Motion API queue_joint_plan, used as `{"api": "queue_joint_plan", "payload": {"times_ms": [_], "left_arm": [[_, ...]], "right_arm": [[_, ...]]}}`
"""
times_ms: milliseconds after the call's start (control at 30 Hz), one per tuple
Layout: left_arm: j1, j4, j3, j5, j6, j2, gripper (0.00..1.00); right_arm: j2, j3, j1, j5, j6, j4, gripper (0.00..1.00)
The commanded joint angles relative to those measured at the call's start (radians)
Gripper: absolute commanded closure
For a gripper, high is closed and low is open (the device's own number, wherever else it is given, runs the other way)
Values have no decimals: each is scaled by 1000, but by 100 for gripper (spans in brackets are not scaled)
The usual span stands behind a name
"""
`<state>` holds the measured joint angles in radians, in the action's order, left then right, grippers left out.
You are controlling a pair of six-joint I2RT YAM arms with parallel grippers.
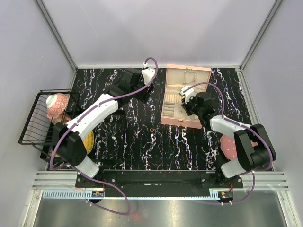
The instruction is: Organize the mixed jewelry
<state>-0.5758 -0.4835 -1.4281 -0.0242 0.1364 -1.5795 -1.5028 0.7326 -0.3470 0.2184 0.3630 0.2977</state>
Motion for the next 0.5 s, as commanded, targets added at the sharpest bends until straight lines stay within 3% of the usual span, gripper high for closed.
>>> {"api": "queue_joint_plan", "payload": {"times_ms": [0, 467], "left_arm": [[5, 37, 9, -22, -18, -1, 35], [5, 39, 11, -26, -20, -2, 35]], "right_arm": [[32, 1, -12, -27, 8, 29, 100], [29, -2, -12, -39, 11, 32, 100]]}}
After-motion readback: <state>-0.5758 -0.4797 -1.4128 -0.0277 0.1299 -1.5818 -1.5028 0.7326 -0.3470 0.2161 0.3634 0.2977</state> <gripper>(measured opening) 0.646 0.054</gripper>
